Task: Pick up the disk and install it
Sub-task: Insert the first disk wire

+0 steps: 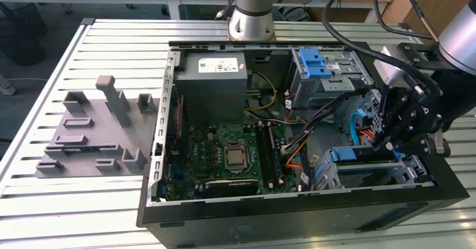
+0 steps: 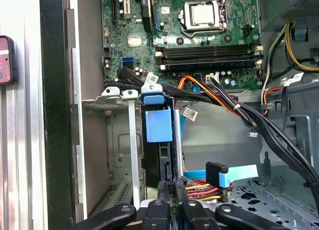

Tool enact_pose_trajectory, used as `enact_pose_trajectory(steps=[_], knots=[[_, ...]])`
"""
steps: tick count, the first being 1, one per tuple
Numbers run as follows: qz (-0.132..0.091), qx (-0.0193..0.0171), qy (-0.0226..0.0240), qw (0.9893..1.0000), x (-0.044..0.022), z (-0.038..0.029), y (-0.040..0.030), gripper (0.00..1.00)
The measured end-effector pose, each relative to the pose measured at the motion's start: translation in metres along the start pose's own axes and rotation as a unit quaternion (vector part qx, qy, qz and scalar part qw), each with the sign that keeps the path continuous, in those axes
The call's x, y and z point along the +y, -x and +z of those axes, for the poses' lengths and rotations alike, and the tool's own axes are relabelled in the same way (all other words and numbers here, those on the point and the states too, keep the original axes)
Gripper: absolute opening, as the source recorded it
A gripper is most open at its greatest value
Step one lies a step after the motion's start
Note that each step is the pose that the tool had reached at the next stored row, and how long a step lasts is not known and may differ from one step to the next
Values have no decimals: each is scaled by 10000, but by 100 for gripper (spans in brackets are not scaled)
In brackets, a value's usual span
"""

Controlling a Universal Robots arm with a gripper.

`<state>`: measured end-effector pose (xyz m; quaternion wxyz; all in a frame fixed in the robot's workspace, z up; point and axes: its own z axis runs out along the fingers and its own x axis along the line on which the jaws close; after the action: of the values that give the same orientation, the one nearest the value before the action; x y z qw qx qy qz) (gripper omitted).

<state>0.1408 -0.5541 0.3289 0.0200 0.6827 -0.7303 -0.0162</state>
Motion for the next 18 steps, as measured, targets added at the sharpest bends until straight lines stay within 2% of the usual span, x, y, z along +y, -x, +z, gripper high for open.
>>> enact_pose_trajectory(steps=[2, 3, 5, 10, 12, 13, 14, 15, 16, 18], knots=[[0, 0, 0, 10000, 0, 0, 0, 18], [0, 0, 0, 10000, 0, -2, 0, 24], [0, 0, 0, 10000, 1, -28, 0, 24], [0, 1, 0, 10000, 7, -142, 0, 24], [0, -1, 0, 10000, 8, -151, -1, 24], [0, 0, 0, 10000, 8, -151, -1, 22], [0, -1, 0, 10000, 8, -151, -1, 16], [0, 0, 0, 10000, 8, -152, 0, 16], [0, 1, 0, 10000, 8, -153, 0, 11], [0, 1, 0, 10000, 8, -153, 0, 11]])
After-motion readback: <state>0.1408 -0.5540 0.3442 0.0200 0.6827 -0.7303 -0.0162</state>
